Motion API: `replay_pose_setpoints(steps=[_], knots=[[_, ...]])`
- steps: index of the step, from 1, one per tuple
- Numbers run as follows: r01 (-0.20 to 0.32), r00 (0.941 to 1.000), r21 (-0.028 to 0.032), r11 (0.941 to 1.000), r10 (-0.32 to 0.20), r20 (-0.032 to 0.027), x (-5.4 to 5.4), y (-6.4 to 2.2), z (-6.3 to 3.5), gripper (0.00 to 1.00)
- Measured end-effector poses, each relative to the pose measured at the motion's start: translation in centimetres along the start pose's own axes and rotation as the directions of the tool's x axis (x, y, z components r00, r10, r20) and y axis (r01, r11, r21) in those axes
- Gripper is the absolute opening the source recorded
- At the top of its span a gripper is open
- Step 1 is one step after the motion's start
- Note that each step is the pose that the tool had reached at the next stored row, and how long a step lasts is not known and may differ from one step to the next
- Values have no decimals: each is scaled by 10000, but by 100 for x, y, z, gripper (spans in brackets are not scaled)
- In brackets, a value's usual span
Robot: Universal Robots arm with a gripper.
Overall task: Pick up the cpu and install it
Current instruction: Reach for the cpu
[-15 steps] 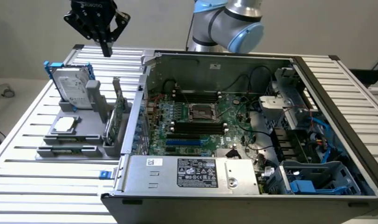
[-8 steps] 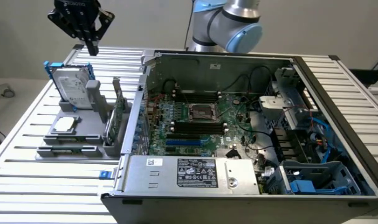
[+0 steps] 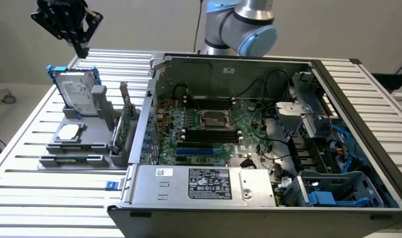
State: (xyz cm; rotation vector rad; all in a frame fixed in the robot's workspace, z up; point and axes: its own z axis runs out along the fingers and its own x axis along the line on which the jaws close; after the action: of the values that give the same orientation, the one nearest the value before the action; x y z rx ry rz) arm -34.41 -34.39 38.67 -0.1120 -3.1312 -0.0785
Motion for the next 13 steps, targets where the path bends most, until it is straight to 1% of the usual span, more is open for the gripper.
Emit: replay_pose_setpoints(steps=[9, 13], knots=[[9, 10000, 0, 10000, -9, -2, 408, -29, 56, 11], [43, 10000, 1, 10000, -43, -11, 550, -41, 95, 11]])
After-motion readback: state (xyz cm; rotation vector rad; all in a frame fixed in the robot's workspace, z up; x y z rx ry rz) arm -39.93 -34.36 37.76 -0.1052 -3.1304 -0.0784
